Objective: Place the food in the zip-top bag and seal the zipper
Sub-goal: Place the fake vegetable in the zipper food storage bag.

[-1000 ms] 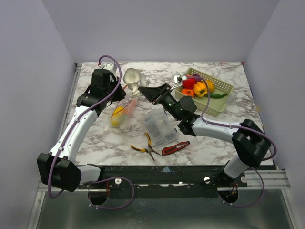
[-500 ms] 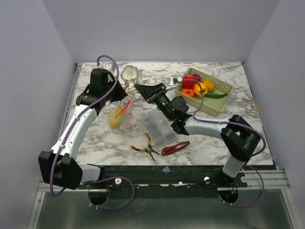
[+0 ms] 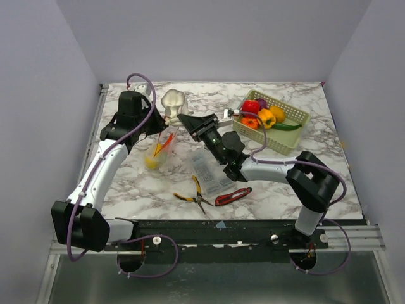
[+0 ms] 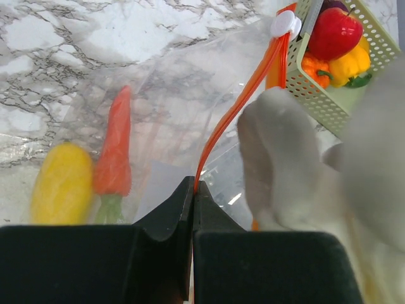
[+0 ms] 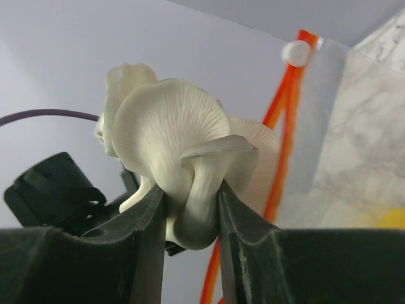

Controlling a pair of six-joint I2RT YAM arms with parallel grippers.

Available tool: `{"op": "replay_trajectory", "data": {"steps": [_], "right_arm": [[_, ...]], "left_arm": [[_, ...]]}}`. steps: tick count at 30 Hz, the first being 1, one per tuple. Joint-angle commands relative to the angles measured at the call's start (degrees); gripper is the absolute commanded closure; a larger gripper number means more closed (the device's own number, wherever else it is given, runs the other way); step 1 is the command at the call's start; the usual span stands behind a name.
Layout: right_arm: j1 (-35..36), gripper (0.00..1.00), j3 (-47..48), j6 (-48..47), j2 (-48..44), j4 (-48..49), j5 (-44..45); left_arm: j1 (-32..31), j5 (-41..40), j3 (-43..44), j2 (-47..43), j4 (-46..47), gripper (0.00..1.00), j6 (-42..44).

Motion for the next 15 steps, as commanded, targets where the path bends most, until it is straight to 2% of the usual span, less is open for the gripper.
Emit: {"op": "replay_trajectory", "data": {"steps": [1, 8, 15], "right_arm": [[1.03, 1.00, -2.33, 3.06, 2.92, 0.58, 1.09], [1.56, 1.00, -6.65, -3.17, -0.26, -0.86, 0.10], [1.56, 1.00, -1.59, -9.09, -2.33, -20.40, 0.41]], "left_arm": [[0.99, 1.05, -0.98, -1.71, 1.74, 1.00, -0.95], [1.92, 0.89, -1.12, -1.93, 1.56, 1.00, -1.48], [2.35, 1.18, -1.38, -2.47, 1.85, 1.00, -1.57]]}}
